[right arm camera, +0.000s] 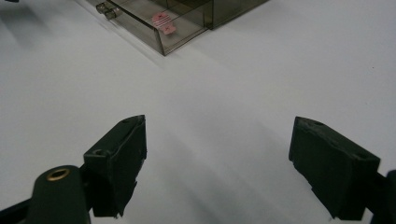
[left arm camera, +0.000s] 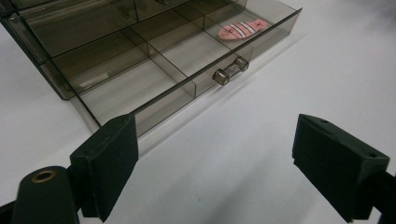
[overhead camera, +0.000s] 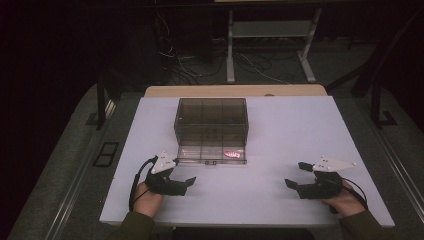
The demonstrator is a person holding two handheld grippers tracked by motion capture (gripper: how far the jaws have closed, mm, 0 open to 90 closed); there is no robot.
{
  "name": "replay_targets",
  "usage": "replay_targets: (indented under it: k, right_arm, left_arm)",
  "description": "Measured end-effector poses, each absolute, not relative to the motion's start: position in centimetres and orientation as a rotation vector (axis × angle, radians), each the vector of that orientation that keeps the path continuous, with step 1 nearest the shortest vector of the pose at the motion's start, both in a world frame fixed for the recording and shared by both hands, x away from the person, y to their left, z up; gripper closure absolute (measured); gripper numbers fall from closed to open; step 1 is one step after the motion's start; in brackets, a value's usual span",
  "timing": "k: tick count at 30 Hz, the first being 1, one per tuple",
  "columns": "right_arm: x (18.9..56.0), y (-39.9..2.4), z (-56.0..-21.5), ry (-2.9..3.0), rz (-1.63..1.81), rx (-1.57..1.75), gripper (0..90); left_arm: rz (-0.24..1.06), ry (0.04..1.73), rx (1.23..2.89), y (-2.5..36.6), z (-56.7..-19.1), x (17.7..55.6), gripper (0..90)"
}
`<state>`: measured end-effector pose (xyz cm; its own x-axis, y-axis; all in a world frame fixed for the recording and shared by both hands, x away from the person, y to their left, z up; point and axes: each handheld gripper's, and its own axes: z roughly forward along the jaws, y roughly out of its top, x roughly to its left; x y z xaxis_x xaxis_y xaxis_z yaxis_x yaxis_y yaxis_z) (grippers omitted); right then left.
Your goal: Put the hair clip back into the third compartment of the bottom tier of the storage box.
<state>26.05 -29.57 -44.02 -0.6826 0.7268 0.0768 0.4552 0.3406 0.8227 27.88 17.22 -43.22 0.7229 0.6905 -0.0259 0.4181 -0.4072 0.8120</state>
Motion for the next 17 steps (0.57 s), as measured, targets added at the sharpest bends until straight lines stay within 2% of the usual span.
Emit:
replay_targets:
  k: [17]
  right_arm:
    - [25.97, -29.49, -43.92, 2.304, 1.265, 1.041, 18.1]
  left_arm:
    - [0.397, 0.839, 2.065, 17.23, -43.21, 27.88, 13.6]
